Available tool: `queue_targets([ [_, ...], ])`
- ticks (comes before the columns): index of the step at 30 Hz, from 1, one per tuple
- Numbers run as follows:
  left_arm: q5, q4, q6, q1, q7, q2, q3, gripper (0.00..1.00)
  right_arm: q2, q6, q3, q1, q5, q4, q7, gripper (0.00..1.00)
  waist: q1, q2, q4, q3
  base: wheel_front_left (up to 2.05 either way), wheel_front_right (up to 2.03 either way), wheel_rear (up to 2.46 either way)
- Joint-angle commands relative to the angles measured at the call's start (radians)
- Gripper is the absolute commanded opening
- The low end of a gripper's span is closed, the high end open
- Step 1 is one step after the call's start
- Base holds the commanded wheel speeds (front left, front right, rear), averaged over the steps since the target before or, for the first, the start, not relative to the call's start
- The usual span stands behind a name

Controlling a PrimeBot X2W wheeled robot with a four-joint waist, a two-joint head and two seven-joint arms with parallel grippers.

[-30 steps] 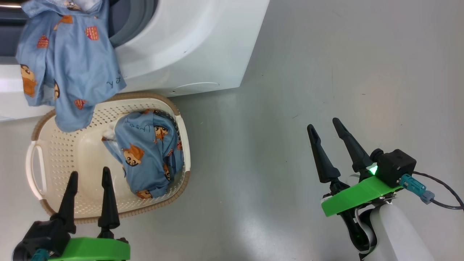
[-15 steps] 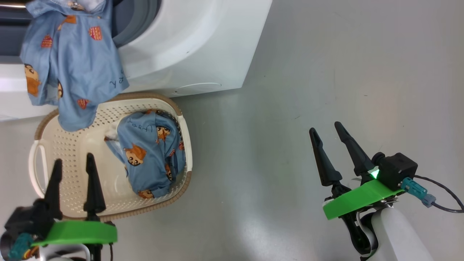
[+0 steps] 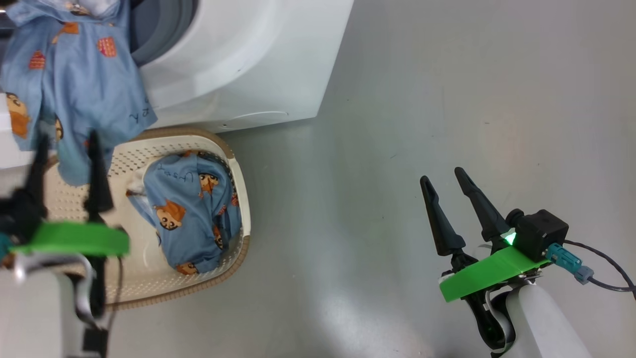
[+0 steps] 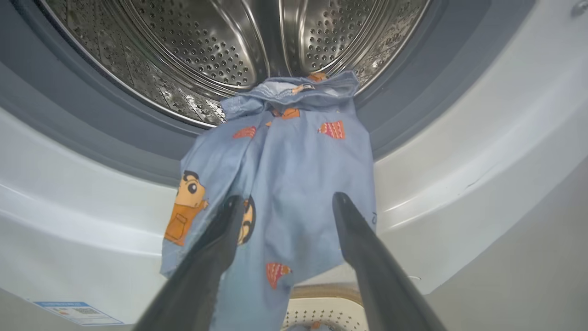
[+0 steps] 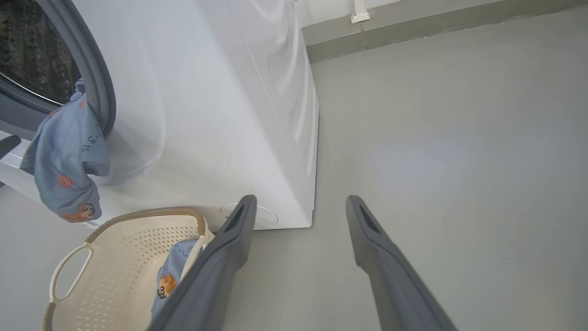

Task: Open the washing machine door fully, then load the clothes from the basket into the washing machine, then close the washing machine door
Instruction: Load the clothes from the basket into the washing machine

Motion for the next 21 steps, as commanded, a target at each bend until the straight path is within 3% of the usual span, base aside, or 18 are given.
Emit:
queue_targets([
  [1, 0.011, -0.007, 0.001, -0.026, -0.005, 0.039, 0.037, 1.00, 0.007, 0.002, 0.025, 0.015, 0.007, -0.018, -0.006, 1.00, -0.0001, 0.0000, -0.005, 0.004, 0.00, 0.00, 0.00],
  [14, -0.001, 0.231, 0.026, -0.187, 0.015, 0.097, 0.078, 1.00, 0.013, 0.002, 0.031, 0.011, 0.015, -0.013, -0.006, 1.00, -0.0001, 0.0000, -0.034, 0.037, 0.00, 0.00, 0.00],
  [21, -0.026, 0.308, 0.002, -0.269, 0.030, 0.130, 0.079, 1.00, 0.014, 0.002, 0.034, 0.000, 0.017, -0.015, -0.006, 1.00, -0.0001, 0.0000, -0.041, 0.069, 0.00, 0.00, 0.00],
])
